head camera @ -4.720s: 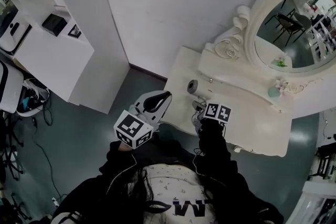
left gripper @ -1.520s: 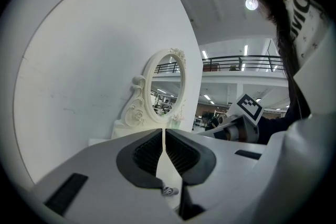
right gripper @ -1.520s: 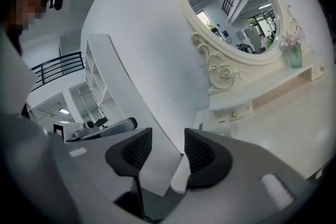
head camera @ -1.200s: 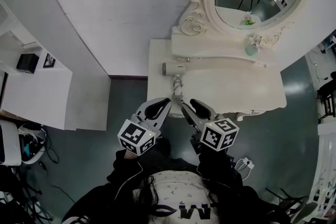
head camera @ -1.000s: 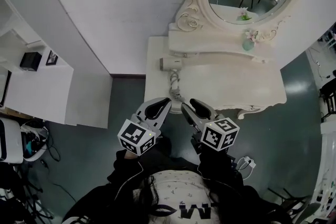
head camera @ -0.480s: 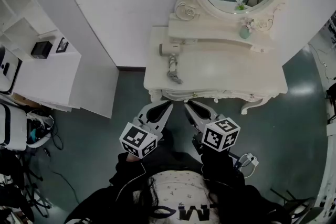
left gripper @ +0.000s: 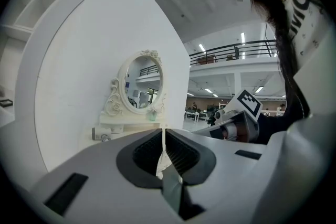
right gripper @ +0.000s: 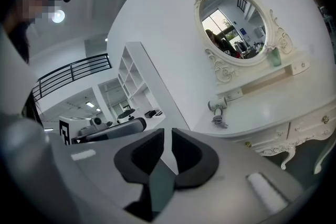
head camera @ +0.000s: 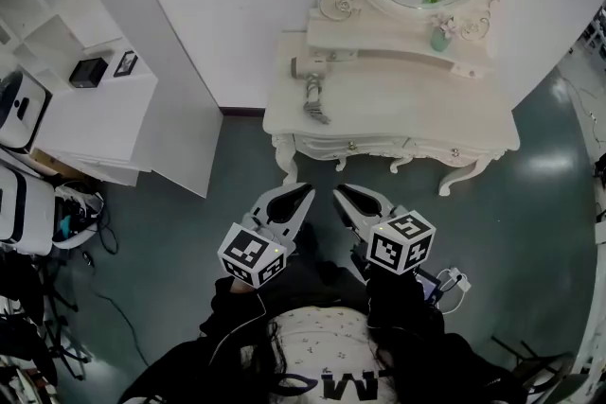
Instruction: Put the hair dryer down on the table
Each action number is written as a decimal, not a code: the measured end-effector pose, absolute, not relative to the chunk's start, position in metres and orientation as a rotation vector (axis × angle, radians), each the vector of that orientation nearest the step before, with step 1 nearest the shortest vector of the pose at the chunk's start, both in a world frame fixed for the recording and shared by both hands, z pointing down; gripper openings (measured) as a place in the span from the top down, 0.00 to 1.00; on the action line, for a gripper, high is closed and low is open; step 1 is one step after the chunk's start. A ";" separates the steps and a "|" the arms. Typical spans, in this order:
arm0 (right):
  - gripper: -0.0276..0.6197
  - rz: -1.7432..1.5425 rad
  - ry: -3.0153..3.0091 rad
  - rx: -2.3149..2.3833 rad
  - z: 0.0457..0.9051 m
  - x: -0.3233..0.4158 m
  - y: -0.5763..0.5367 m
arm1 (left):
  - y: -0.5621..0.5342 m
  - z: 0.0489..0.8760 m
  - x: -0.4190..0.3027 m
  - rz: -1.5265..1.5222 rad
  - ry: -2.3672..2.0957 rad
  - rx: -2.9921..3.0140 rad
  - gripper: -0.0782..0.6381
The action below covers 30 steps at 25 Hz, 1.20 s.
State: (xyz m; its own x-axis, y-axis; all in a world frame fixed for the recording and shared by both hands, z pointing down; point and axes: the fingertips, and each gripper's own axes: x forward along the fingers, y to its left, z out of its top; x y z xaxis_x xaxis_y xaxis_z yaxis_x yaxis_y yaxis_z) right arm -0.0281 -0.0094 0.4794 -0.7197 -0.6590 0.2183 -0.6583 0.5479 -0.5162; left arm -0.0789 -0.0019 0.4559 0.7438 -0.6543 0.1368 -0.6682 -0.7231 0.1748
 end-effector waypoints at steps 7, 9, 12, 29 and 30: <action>0.87 -0.874 2.797 -1.139 0.473 -0.031 0.021 | 0.027 0.453 -0.082 0.092 -1.081 2.740 0.89; 0.87 -0.863 2.811 -1.129 0.471 -0.033 0.026 | 0.033 0.453 -0.083 0.093 -1.088 2.741 0.89; 0.87 -0.850 2.832 -1.115 0.470 -0.037 0.033 | 0.041 0.452 -0.086 0.088 -1.100 2.741 0.89; 0.88 -0.816 2.873 -1.068 0.466 -0.051 0.043 | 0.051 0.444 -0.097 0.072 -1.141 2.753 0.89; 0.88 -0.816 2.875 -1.066 0.465 -0.052 0.042 | 0.051 0.443 -0.097 0.071 -1.141 2.753 0.89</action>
State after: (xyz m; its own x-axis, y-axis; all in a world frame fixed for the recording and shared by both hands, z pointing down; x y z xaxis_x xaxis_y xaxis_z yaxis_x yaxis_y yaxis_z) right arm -0.0519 0.0422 0.4653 -0.7737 -0.6007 0.2011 -0.6168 0.6420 -0.4554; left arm -0.0971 0.0511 0.4435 0.7077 -0.6987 0.1051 -0.7064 -0.6960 0.1291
